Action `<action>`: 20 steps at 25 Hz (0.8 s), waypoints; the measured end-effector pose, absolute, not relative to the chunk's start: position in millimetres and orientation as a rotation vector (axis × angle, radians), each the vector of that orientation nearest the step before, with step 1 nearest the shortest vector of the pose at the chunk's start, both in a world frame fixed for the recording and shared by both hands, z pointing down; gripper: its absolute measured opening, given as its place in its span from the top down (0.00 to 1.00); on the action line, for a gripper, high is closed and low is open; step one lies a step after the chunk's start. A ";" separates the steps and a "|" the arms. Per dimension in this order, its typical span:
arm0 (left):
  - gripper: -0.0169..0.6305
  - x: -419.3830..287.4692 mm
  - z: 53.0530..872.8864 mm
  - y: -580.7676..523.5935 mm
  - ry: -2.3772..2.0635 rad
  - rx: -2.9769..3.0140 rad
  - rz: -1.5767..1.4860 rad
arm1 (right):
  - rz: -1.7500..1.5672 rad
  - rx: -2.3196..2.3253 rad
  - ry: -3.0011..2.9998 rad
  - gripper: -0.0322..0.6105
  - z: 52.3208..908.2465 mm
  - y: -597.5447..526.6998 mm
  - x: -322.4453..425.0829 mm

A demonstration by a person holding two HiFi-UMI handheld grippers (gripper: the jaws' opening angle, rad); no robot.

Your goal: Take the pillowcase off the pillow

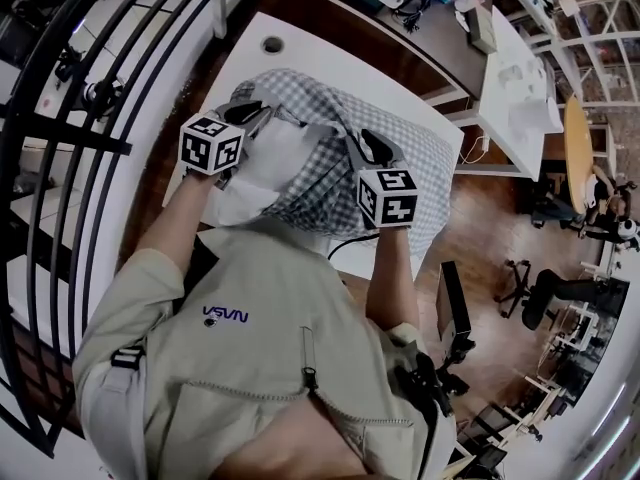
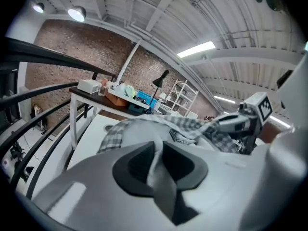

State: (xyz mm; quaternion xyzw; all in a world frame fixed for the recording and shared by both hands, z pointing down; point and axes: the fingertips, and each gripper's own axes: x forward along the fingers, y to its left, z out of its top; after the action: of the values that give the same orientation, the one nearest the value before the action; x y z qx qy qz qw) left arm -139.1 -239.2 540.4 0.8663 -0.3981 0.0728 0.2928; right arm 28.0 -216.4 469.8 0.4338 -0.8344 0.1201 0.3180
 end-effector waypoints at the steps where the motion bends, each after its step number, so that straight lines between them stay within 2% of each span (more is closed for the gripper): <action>1: 0.90 -136.3 536.3 -235.6 -1.057 2.333 0.202 | 0.349 1.112 -2.301 0.77 447.0 -216.0 15.4; 5: 0.93 -121.3 522.6 -214.9 -1.035 2.438 0.210 | 0.247 0.991 -2.497 0.77 389.7 -228.4 -30.6; 13: 0.94 -95.7 496.7 -174.3 -0.967 2.614 0.203 | 0.080 0.703 -2.195 0.69 467.0 -265.7 -84.8; 14: 0.94 -94.8 494.3 -171.4 -0.962 2.627 0.201 | 0.064 0.699 -2.166 0.71 472.7 -267.0 -85.9; 15: 0.94 -94.2 491.9 -168.5 -0.953 2.643 0.201 | 0.050 0.719 -2.149 0.85 474.2 -269.9 -85.5; 16: 0.94 -93.4 489.2 -164.9 -0.939 2.663 0.203 | 0.040 0.757 -2.144 0.94 472.0 -274.2 -84.1; 20: 0.94 -90.1 474.6 -143.8 -0.872 2.766 0.214 | 0.010 0.943 -2.141 0.94 451.3 -300.6 -71.6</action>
State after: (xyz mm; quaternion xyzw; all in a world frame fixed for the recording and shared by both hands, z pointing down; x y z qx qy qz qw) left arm -90.1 -143.8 474.6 0.9447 -0.2979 0.0731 0.1164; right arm -71.6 -300.6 451.3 0.3710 -0.8426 0.0039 0.3903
